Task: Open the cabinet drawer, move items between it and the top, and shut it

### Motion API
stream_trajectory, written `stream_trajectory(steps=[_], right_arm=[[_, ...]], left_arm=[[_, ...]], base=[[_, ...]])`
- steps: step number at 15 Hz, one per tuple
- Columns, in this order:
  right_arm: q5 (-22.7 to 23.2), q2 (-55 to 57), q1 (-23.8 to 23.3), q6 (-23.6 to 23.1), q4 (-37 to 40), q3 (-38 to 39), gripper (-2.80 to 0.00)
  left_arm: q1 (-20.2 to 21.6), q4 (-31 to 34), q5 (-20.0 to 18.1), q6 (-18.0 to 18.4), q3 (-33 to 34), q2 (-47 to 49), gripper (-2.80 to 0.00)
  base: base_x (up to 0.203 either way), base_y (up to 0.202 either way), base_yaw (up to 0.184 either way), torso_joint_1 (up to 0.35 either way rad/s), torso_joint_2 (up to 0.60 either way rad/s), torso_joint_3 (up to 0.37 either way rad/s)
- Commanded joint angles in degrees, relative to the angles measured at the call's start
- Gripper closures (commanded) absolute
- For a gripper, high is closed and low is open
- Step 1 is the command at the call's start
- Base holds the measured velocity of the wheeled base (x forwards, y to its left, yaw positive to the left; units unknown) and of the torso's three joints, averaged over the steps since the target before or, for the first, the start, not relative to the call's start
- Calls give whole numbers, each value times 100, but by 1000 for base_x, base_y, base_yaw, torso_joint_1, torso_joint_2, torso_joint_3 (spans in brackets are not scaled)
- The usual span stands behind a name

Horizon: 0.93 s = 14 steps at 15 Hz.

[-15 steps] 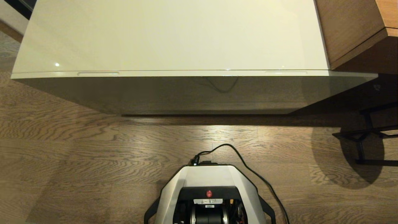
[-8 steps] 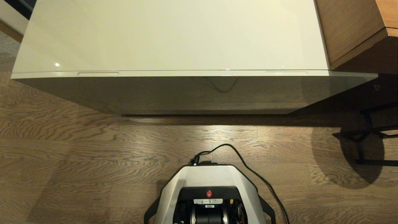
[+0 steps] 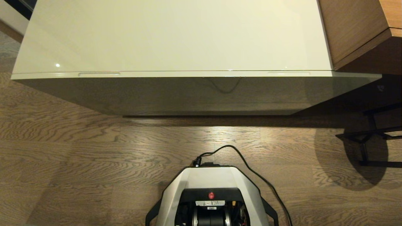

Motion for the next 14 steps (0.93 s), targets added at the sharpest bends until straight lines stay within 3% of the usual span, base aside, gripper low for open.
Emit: stream_trajectory(steps=[1,14], right_arm=[[2,4,1,0,-1,9,0],[2,4,-7,0,-1,9,0]], left_arm=[[4,-1,5,-1,0,9,0],[-3,-1,5,-1,0,5,0]], base=[[0,0,0,0,0,0],[0,0,0,0,0,0]])
